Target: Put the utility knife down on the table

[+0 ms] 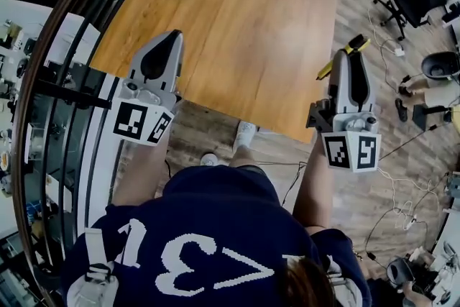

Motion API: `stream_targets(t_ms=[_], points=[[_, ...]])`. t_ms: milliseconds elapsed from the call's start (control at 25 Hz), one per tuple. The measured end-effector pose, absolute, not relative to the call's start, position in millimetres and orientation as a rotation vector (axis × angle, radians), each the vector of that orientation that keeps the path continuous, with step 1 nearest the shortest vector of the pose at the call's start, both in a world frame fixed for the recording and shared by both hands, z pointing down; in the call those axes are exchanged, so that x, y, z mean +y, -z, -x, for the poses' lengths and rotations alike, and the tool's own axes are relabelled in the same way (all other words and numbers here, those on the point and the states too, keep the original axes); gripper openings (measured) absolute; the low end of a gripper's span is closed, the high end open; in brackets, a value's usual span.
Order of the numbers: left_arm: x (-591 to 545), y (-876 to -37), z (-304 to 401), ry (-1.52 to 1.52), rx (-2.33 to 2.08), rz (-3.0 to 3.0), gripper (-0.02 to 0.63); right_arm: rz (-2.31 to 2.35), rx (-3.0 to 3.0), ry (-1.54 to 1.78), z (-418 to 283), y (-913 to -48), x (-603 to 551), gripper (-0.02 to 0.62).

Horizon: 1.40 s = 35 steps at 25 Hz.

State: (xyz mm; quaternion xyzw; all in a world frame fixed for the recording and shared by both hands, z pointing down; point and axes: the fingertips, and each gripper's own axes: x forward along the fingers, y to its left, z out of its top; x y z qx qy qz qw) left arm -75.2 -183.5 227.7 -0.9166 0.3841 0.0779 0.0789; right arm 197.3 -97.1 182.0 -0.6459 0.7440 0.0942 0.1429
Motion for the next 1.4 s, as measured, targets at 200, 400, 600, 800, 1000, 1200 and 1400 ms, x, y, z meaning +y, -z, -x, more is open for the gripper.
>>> stream_targets(t_ms=[200, 400, 600, 800, 1000, 1200, 1400], points=[[-233, -215, 48, -0.246, 1.237, 2.685, 0.017, 1.765, 2.218, -0.288, -227, -165, -164, 0.124], [-273, -220, 21, -0.234, 1.296, 2.664, 0.017, 1.704, 2.278, -0.258, -253, -169, -218, 0.124], [-294, -227, 5, -0.198, 1.343, 2.657, 0.017, 1.678, 2.31, -0.204, -266, -178, -251, 0.124], [-289, -232, 4, -0.229, 1.308, 2.714, 0.017, 1.687, 2.346, -0.173, -250, -184, -252, 0.124], [-328, -251, -8, -0.198, 1.254, 2.775, 0.017, 1.775, 2.333, -0.101, -252, -207, -281, 0.124], [-349, -288, -13, -0.209, 1.186, 2.882, 0.018, 1.863, 2.368, 0.04, -244, -270, -299, 0.124], [-371, -337, -28, -0.102, 1.152, 2.968, 0.017, 1.964, 2.456, 0.269, -237, -364, -329, 0.124]])
